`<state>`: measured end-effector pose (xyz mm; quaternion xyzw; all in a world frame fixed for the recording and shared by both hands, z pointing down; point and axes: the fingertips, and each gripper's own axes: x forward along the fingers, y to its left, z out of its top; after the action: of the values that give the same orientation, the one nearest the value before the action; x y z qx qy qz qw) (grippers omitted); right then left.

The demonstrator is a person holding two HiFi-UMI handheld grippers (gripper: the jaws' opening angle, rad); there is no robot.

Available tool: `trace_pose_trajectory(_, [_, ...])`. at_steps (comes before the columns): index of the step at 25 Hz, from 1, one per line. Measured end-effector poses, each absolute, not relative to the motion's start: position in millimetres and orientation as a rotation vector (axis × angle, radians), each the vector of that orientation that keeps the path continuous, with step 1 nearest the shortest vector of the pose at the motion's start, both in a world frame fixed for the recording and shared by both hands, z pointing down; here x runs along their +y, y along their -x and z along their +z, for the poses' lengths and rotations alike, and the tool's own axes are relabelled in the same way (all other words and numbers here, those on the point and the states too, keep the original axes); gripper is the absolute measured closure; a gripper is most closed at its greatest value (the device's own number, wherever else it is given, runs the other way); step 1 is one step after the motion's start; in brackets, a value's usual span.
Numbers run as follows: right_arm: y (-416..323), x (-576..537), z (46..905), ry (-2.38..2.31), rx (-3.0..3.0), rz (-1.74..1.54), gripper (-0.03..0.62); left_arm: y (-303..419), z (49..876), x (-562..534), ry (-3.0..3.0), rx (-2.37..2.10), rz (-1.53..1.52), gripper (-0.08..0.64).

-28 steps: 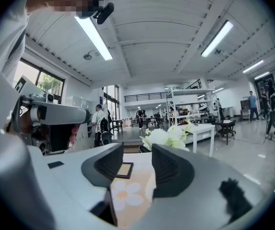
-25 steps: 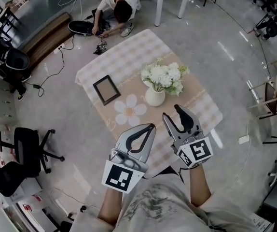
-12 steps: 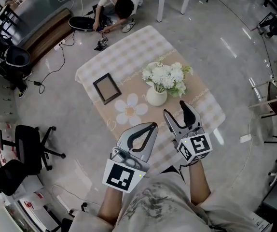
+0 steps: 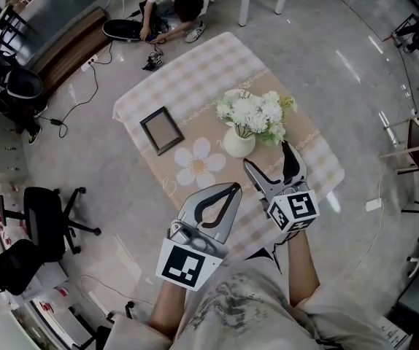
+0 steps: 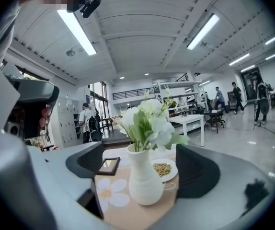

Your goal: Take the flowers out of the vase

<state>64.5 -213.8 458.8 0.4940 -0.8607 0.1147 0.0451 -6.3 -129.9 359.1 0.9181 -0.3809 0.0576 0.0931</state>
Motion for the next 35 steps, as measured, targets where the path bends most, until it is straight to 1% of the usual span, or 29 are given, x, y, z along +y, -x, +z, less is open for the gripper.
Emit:
trace_pose_trajectory(4, [-64, -224, 463, -1.513, -2.640, 0.357, 0.101, 4, 363, -132, -2.724, -1.122, 0.179, 0.551])
trace_pose_trajectory(9, [-62, -235, 465, -1.509, -2.658, 0.355, 0.067, 3, 366, -135, -2.721, -1.120, 0.195, 0.551])
trace_pose_trajectory(12, [-63, -243, 465, -1.519, -2.664, 0.346, 0.058, 2, 368, -137, -2.719, -1.119, 0.198, 0.551])
trace_pose_trajectory(26, [-53, -276, 468, -1.451, -2.719, 0.298, 0.051, -5, 376, -141, -2.725, -1.108, 0.239, 0.551])
trace_pose_trajectory(31, [-44, -281, 460, -1.355, -2.740, 0.141, 0.052, -4, 381, -144, -2.718, -1.111, 0.254, 0.552])
trace_pose_trajectory(35, [-44, -283, 458, -1.341, -2.742, 0.110, 0.055, -3, 384, -146, -2.709, -1.113, 0.259, 0.551])
